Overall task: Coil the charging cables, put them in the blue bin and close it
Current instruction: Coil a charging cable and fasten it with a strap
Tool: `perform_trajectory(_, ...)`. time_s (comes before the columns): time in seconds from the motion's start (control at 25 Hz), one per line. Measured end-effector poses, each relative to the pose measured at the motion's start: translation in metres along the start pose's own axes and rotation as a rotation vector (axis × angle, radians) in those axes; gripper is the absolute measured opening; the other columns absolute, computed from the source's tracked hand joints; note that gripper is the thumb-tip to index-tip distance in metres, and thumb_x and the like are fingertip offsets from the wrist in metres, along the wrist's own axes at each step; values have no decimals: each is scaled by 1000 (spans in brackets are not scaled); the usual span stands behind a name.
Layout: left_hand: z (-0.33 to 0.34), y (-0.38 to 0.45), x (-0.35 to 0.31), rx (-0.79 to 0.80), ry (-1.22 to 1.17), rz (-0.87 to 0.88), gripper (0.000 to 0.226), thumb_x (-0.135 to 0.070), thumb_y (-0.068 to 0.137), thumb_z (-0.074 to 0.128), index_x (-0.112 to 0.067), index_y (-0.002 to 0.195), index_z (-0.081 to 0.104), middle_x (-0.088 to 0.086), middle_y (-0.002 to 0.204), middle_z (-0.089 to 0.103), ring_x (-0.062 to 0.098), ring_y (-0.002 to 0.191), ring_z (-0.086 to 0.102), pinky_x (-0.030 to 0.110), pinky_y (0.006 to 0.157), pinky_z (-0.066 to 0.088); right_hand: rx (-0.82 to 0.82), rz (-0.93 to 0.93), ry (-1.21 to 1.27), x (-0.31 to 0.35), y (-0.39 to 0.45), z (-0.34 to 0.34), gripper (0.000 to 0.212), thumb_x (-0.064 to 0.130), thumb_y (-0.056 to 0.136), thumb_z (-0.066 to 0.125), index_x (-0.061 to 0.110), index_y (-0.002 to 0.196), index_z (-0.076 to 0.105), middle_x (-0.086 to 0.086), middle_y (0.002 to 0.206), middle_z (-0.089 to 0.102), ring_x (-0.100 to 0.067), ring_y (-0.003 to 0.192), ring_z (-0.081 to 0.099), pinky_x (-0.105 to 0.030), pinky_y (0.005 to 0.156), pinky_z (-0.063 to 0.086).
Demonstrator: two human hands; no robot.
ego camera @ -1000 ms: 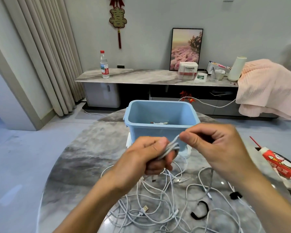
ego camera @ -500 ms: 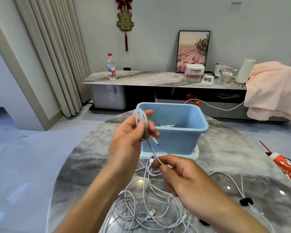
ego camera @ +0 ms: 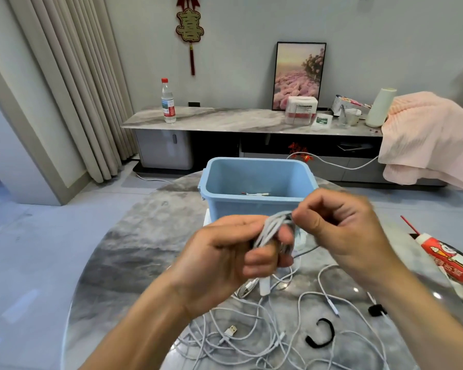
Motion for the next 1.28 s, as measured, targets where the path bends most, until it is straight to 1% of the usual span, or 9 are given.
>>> perform_trajectory(0.16,-5,-1,-4,-41,-236,60,26,-13,95,38,-3,94,62,-4,59,36,11,50,26,31,91,49,-6,118,214,-31,-1,18,43,66,70,72,23,67,66,6,49,41,-9,41,32,-29,41,25)
perform_trajectory(0.44,2,-9,-26,95,-347,145,23,-9,99,35,1,99,56,-2,63,32,12,52,30,33,96,43,-60,165,289,-31,-1,-2,46,63,63,80,19,62,67,4,50,48,-9,39,36,-27,45,34)
perform_trajectory(0.64,-23,-4,-27,-202,-586,378,31,-11,101,37,7,114,59,4,74,51,14,66,51,32,95,51,7,496,501,-40,-26,66,20,32,91,58,19,87,72,0,54,36,-9,38,27,-16,36,29)
perform_trajectory(0.72,-40,-6,-31,-416,-295,494,31,-14,97,40,2,116,59,2,75,54,14,72,54,25,85,51,125,660,534,-36,-41,91,22,24,99,50,22,97,72,-3,57,42,-9,39,25,-14,37,24)
perform_trajectory(0.8,-50,-9,-39,-574,281,562,25,-16,96,44,-7,109,62,0,76,60,14,82,58,26,81,47,242,708,437,-28,-50,97,28,24,103,45,19,94,72,-2,53,44,-8,36,25,-14,37,20)
perform_trajectory(0.88,-48,-12,-38,-607,977,536,20,-20,98,43,-14,97,62,-6,79,64,14,93,60,32,83,47,292,581,176,-13,-46,82,30,26,102,47,16,86,70,4,47,40,-5,36,28,-20,37,23)
perform_trajectory(0.96,-39,-9,-28,-471,1347,434,21,-24,100,40,-15,95,58,-8,78,59,15,87,59,39,76,47,319,359,-102,9,-34,60,26,31,99,53,18,84,70,7,46,42,-7,43,34,-23,44,28)
perform_trajectory(1.12,-24,-7,-20,-229,1108,335,39,-32,101,36,-4,86,58,0,65,47,21,63,46,43,61,40,150,-29,-476,32,-15,10,16,43,87,62,30,83,71,3,61,62,-18,54,52,-36,53,42)
perform_trajectory(1.28,-9,-2,-6,-101,675,131,37,-27,98,40,-2,83,63,-1,55,41,15,52,36,30,53,30,6,-190,-488,22,-5,-10,32,51,78,72,21,70,72,-1,56,60,-20,48,48,-33,48,39)
Point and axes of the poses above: each hand's wrist, its own y-axis towards the middle knuckle, its own z-axis out of the palm, x = y × z, the point moved 4 cm from there along y, towards the middle knuckle
